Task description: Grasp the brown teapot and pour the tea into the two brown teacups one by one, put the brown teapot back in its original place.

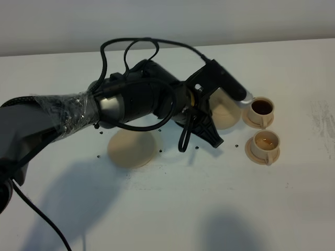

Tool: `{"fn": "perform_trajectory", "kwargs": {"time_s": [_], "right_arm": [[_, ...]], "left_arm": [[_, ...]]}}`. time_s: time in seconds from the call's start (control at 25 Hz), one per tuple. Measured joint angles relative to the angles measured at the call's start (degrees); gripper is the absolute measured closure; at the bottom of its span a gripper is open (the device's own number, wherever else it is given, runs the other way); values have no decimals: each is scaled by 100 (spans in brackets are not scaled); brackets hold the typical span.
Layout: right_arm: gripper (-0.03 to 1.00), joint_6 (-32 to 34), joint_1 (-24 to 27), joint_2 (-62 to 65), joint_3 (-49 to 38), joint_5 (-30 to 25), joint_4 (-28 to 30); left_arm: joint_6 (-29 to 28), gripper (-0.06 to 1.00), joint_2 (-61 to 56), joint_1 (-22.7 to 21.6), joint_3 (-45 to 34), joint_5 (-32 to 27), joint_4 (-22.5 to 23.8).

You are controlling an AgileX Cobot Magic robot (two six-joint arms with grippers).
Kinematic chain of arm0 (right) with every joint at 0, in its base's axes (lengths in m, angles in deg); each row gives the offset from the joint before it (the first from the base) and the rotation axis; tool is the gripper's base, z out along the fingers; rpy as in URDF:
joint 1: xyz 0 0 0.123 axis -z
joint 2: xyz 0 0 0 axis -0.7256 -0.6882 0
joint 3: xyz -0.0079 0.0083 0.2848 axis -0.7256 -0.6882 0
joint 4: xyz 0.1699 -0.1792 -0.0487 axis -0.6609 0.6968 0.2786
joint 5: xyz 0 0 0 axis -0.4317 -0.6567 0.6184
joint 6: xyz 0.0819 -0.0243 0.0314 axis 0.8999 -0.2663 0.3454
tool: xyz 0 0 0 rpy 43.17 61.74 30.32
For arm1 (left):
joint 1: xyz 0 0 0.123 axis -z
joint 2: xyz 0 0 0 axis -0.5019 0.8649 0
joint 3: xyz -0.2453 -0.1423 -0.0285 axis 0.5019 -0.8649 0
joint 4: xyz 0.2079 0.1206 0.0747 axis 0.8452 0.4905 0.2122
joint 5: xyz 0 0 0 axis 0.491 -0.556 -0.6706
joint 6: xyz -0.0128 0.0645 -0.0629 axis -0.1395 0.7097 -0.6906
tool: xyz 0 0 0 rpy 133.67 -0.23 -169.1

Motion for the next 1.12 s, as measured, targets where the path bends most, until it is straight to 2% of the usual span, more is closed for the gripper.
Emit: {"fn": "perform_trajectory", "kwargs": {"time_s": [0.4,0.8,1.12], "right_arm": [[75,0,0,0,0,0,0],[75,0,0,0,0,0,0],[75,0,0,0,0,0,0]], "left_arm": [[-246,83,464,-31,-14,492,-134],[-285,83,580,-28,-14,505,-183],[-279,83,-29,178,-14,360,376]]}}
